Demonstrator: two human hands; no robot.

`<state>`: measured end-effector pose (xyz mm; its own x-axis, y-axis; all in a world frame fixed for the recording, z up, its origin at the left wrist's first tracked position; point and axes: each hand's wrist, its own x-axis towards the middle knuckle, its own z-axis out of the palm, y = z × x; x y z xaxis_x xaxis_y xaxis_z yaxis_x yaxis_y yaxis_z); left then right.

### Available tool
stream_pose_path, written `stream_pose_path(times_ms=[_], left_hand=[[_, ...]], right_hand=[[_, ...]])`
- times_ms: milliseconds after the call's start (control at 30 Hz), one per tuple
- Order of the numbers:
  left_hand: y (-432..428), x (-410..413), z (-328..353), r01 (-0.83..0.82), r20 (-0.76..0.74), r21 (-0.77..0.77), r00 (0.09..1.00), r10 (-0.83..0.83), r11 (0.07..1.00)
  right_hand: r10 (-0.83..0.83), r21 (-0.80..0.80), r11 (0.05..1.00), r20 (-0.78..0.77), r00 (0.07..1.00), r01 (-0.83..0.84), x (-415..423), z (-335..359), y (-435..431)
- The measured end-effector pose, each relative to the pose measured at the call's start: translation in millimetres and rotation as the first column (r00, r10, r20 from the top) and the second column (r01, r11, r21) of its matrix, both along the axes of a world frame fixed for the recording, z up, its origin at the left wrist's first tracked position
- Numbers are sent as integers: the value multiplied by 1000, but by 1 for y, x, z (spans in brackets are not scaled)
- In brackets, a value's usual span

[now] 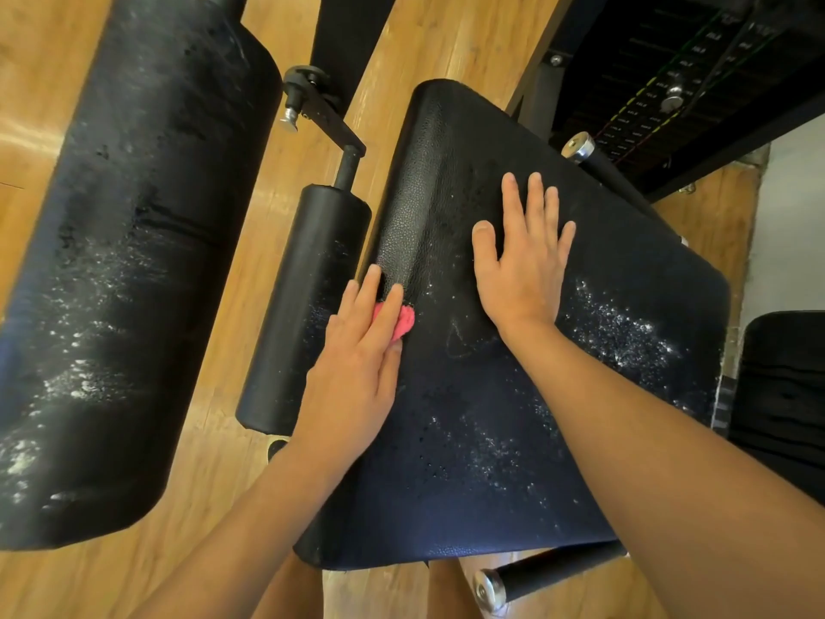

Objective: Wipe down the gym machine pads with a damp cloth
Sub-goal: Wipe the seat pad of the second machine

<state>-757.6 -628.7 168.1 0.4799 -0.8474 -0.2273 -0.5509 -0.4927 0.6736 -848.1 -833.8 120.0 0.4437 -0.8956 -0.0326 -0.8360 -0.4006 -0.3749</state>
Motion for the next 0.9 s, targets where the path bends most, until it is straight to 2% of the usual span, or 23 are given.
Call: stream_pose_path(times_ms=[133, 267, 533, 733, 900], left_hand=[[-21, 2, 1, -37, 22, 29, 999, 37, 999], [-30, 7, 1, 0, 15, 16, 1000, 0, 1000], [23, -8, 2, 62, 29, 23, 998, -63, 998], [82, -37, -3, 26, 25, 19, 999, -26, 999], [75, -34, -4, 0, 19, -4, 1000, 0, 1000]], right_hand=[[-1, 3, 1000, -4, 1000, 1, 0, 0, 0], [-5, 1, 1000, -3, 1000, 5, -1, 0, -1], [2, 5, 1000, 1, 1000, -2, -1, 2, 0], [6, -3, 1000, -3, 1000, -6, 0, 1, -1], [6, -6, 1000, 7, 1000, -6, 0, 0, -1]])
